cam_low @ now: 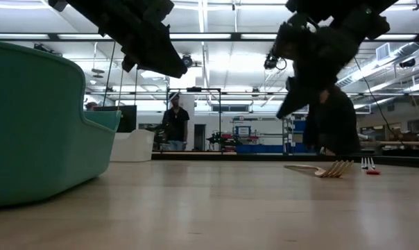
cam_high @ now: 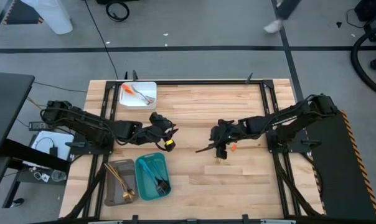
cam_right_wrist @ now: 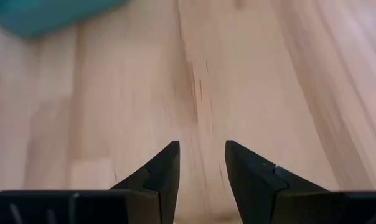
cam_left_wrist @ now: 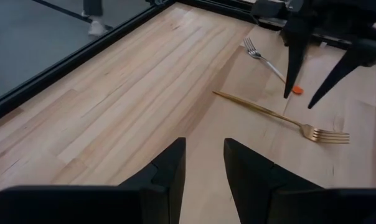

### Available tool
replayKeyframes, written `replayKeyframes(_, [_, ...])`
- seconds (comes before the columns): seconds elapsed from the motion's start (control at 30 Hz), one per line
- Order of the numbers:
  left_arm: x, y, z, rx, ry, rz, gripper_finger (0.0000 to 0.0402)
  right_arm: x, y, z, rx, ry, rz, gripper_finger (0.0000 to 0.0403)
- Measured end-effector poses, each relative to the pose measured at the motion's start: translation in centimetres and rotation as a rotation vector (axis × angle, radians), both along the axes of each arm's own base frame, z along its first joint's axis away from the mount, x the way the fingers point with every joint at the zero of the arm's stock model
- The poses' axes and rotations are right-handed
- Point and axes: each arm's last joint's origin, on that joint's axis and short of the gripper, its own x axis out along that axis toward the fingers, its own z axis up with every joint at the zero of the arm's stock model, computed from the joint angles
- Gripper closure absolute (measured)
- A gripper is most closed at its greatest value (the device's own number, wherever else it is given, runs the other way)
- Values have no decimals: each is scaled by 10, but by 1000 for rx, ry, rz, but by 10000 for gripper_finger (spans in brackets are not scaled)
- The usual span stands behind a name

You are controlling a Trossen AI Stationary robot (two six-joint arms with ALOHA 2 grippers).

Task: Sort silverware by color (type)
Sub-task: Put the gold fork into the black bin

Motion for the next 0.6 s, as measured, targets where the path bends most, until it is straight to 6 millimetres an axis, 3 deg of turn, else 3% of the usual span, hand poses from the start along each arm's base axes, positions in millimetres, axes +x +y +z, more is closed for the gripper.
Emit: replayKeyframes(0.6, [-1, 0, -2, 6, 26, -4, 285, -37, -8, -18, -39, 461, -31, 244])
